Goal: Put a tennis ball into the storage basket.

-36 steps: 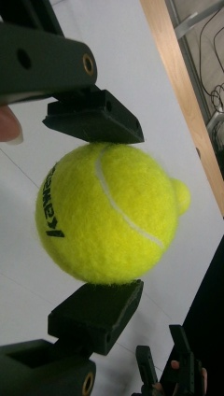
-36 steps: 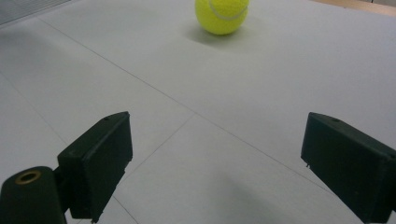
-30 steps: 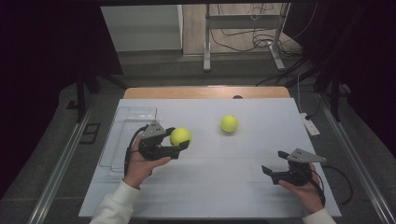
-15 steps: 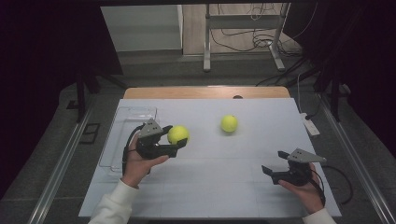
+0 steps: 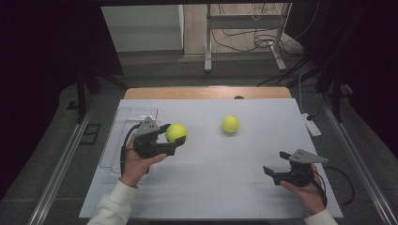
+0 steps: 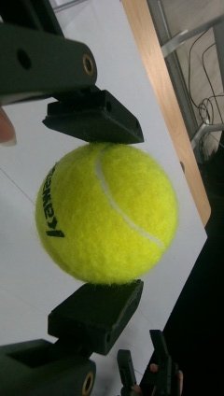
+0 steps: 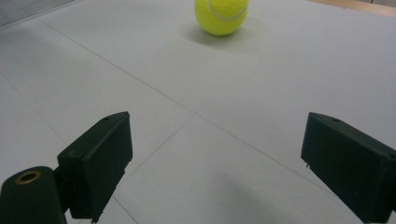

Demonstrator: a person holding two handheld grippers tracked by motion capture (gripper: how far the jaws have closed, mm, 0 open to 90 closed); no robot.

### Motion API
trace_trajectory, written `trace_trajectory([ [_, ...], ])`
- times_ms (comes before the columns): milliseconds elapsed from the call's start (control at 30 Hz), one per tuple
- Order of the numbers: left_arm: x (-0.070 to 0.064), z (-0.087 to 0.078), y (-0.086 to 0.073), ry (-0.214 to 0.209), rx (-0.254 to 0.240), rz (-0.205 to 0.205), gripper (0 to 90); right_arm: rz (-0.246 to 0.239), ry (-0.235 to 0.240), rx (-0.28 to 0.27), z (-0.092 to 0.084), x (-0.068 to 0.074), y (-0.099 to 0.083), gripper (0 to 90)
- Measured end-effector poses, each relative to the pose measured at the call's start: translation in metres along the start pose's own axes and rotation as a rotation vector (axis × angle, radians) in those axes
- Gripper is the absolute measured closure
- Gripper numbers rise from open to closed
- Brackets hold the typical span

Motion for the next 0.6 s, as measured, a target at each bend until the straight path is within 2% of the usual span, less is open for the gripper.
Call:
trace_trajectory([
  [600,0.017,-0.012,0.011,0.025,-0.04,-0.013,26.9,-0.001,-0.004,0.005,0.0,0.0,-0.001,9.1],
])
Point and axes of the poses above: each handheld gripper's, and its own axes: z roughly forward along the jaws, y roughly out of its top, x roughly to its left, the point moved 10 cm from there along z, roughly forward along the jaws, and after that the axes turned 1 degree about -x, right-handed, at the moved point
